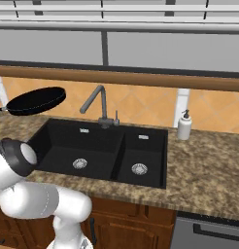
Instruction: Pick the pan and sponge and place them into the sink. Then turn on the water.
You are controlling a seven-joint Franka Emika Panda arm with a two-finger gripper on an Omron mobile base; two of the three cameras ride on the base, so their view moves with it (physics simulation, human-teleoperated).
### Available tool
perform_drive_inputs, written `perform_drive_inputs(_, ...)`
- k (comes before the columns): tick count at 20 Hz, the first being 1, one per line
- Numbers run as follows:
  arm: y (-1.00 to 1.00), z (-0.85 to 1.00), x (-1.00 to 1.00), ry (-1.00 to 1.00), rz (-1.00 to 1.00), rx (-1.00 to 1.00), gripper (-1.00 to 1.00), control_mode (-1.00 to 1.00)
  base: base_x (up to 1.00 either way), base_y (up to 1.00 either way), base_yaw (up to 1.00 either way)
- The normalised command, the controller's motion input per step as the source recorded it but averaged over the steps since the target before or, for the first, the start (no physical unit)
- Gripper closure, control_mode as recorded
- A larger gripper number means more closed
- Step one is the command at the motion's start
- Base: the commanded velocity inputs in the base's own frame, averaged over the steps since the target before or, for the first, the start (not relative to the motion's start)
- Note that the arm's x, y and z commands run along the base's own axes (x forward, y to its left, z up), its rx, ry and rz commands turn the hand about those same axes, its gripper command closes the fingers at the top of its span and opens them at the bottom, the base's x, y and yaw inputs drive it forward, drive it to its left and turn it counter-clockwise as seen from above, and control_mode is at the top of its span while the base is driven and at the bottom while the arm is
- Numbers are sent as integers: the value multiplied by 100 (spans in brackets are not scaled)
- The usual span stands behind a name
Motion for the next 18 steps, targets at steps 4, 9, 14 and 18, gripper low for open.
perform_drive_inputs(4,41,-63,47,0,-5,4,100,-100,0,0,0)
perform_drive_inputs(9,18,-70,55,-4,-2,4,100,-100,0,0,0)
perform_drive_inputs(14,3,-80,47,-5,-2,1,100,-100,0,0,0)
perform_drive_inputs(18,0,-72,40,0,-2,5,100,-100,0,0,0)
